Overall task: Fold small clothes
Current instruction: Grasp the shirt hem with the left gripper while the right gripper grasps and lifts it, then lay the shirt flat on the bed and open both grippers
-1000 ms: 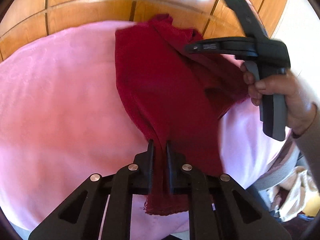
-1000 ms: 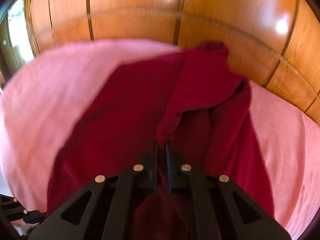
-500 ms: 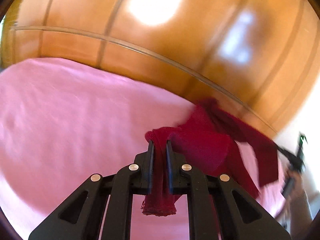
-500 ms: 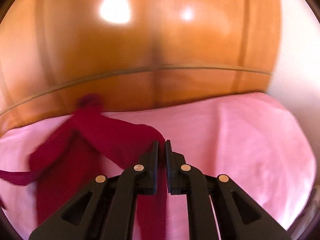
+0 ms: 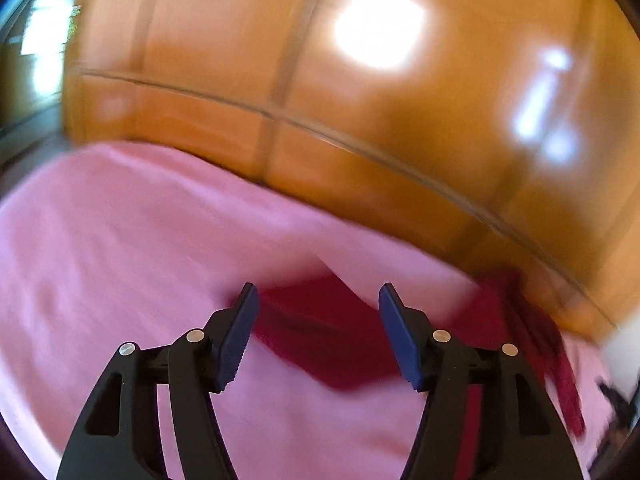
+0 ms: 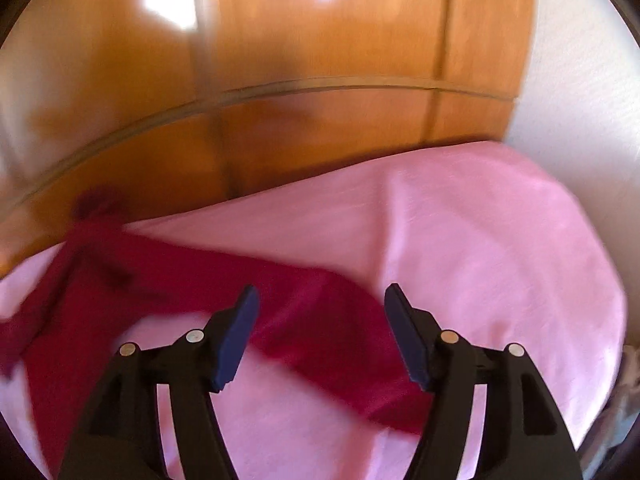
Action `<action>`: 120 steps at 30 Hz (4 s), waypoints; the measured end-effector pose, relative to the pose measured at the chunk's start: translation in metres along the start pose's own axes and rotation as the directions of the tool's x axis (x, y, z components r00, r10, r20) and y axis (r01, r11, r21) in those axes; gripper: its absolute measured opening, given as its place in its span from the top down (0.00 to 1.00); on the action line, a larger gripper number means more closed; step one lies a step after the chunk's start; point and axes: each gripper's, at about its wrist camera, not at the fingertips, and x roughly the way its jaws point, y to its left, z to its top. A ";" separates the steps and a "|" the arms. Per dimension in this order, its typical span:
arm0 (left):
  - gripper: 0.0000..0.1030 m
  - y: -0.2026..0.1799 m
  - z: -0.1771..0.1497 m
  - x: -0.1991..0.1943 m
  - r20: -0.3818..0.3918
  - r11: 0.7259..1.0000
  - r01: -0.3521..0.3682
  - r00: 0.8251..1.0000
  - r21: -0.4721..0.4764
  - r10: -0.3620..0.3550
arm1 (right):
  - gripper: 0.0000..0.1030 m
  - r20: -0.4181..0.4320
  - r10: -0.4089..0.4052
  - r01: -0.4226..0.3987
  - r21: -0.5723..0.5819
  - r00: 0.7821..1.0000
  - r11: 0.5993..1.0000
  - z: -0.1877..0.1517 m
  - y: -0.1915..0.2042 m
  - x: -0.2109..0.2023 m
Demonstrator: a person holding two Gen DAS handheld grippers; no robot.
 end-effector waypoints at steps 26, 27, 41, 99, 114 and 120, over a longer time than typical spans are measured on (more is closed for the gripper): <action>0.92 -0.100 -0.125 -0.059 -0.295 0.866 0.495 0.839 0.069 -0.456 | 0.94 -0.029 0.445 -0.445 -0.138 0.895 0.885 -0.089 0.085 -0.149; 0.92 -0.091 -0.113 -0.072 -0.268 0.864 0.499 0.844 0.073 -0.465 | 0.94 -0.013 0.456 -0.454 -0.124 0.890 0.882 -0.087 0.077 -0.159; 0.92 0.008 -0.196 -0.088 -0.442 0.956 0.292 0.859 0.012 -0.257 | 0.94 -0.331 0.313 -0.320 0.034 0.890 0.947 -0.217 0.014 -0.095; 0.78 0.259 0.013 0.066 -0.055 0.812 -0.332 0.935 -0.480 0.350 | 0.03 -0.123 0.311 -0.335 -0.349 0.942 0.875 -0.209 0.215 -0.001; 0.59 0.299 -0.030 0.003 -0.014 0.775 -0.288 0.941 -0.563 0.339 | 0.03 -0.110 0.305 -0.324 -0.354 0.946 0.877 -0.211 0.216 -0.003; 0.43 0.288 -0.007 0.035 -0.004 0.814 -0.276 0.948 -0.511 0.319 | 0.03 -0.107 0.289 -0.308 -0.364 0.951 0.879 -0.212 0.218 -0.003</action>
